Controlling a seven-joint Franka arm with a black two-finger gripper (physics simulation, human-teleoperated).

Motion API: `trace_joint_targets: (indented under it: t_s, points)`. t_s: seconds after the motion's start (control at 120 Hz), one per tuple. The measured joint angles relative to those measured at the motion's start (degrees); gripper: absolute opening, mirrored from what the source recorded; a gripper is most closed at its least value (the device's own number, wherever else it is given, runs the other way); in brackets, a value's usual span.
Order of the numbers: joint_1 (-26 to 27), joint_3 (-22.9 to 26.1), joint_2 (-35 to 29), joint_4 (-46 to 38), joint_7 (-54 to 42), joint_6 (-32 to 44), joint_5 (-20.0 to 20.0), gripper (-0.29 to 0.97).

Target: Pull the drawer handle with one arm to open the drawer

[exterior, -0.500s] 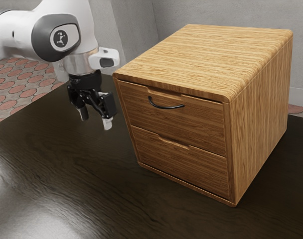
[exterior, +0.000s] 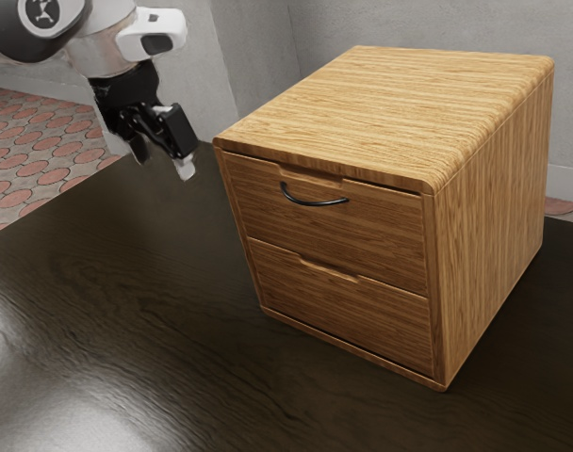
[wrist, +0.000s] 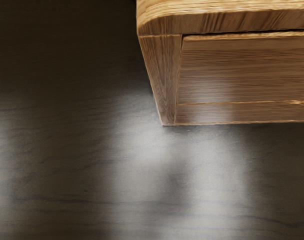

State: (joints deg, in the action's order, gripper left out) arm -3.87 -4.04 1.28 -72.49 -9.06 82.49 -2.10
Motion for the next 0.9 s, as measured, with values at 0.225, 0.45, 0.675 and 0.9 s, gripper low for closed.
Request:
trace_joint_targets:
  t_s: [0.225, 0.45, 0.675, 0.9]
  points:
    - [-1.0, 1.6, -0.4, 0.3, 17.9, -1.9, 3.1, 0.68]
    - [1.1, 1.6, -0.7, 0.3, 41.6, -2.6, 4.1, 0.68]
    - [4.7, 1.4, -3.4, -1.7, 58.0, -1.2, 5.0, 0.68]
    - [8.0, 1.1, -5.5, -9.8, 69.3, 5.8, 5.8, 0.68]
